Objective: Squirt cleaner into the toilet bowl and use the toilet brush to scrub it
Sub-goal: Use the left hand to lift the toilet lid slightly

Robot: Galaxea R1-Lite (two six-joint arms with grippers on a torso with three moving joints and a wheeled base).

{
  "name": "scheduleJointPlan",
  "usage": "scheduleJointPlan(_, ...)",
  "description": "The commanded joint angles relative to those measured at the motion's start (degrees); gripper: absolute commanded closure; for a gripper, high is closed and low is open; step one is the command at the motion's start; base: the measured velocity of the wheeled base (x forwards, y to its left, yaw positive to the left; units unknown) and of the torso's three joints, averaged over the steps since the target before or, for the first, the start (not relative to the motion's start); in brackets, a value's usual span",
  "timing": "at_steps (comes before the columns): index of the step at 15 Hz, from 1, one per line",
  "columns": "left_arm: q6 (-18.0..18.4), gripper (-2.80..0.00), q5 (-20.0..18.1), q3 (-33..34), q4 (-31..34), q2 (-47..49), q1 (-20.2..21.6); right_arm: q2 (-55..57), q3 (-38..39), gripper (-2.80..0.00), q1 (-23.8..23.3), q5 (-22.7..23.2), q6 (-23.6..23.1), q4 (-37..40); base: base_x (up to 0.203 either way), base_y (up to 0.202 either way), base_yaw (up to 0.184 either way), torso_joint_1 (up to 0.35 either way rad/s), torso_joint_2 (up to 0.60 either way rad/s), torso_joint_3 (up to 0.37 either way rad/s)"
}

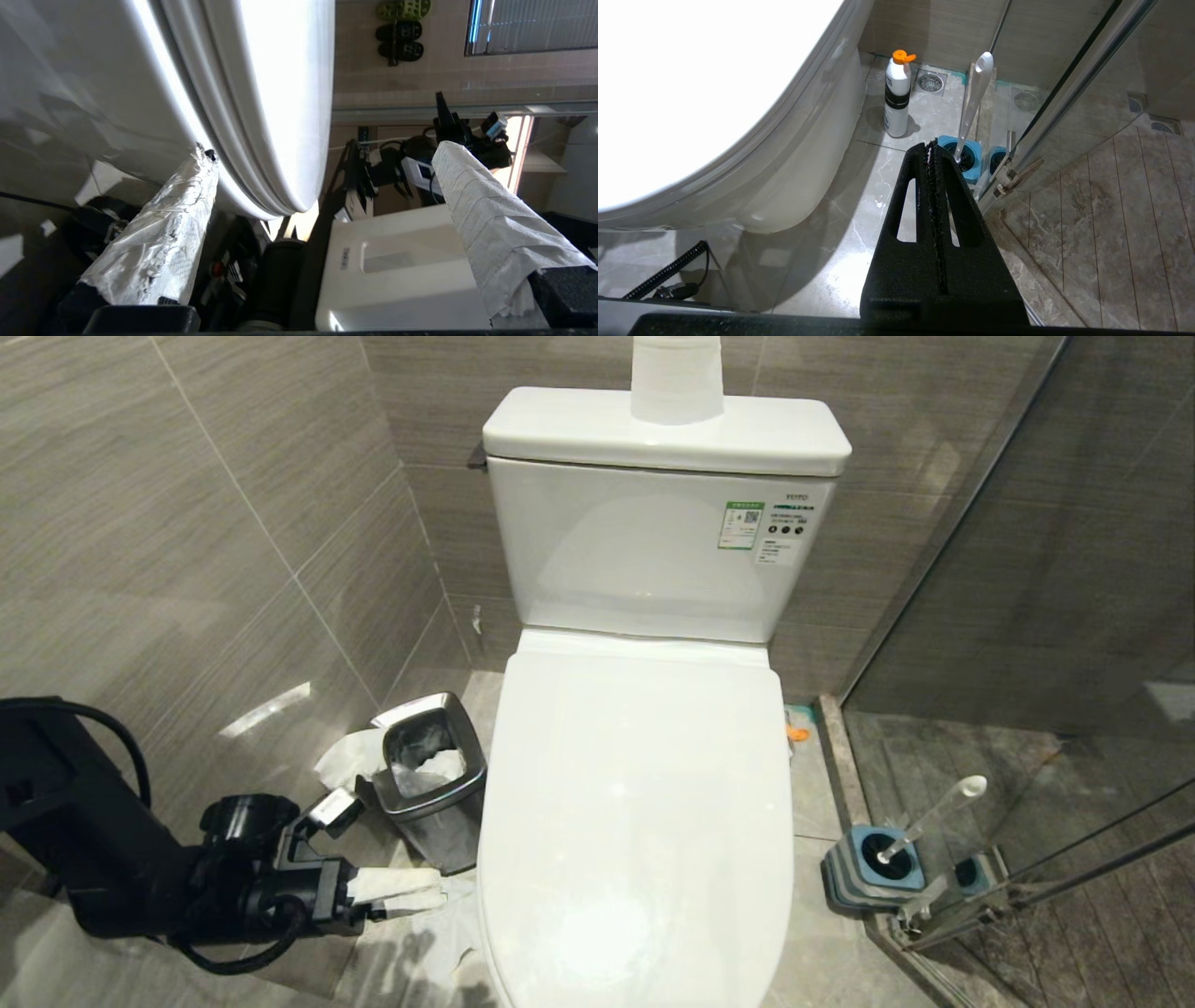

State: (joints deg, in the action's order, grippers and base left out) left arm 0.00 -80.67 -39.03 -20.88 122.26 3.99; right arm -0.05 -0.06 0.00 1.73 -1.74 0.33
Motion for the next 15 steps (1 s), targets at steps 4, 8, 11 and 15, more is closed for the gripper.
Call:
scheduleJointPlan(4, 0.1, -2.8, 2.3, 1.2, -0.2, -1.1, -2.0, 0.0, 0.0, 0.0, 0.0, 0.0, 0.0, 0.0, 0.0, 0.0, 0.0, 0.0, 0.0, 0.0)
scheduleJointPlan(8, 0.1, -2.8, 4.0, 1.3, -1.1, -0.8, -3.9, 0.0, 0.0, 0.0, 0.0, 0.0, 0.0, 0.0, 0.0, 0.0, 0.0, 0.0, 0.0, 0.0)
scheduleJointPlan(11, 0.0, -2.8, 4.3, 1.2, -1.5, -0.8, -5.7, 0.0, 0.0, 0.0, 0.0, 0.0, 0.0, 0.0, 0.0, 0.0, 0.0, 0.0, 0.0, 0.0)
scheduleJointPlan(15, 0.0, -2.8, 4.9, 1.3, -1.5, -0.5, -7.7, 0.0, 0.0, 0.0, 0.0, 0.0, -0.1, 0.0, 0.0, 0.0, 0.0, 0.0, 0.0, 0.0)
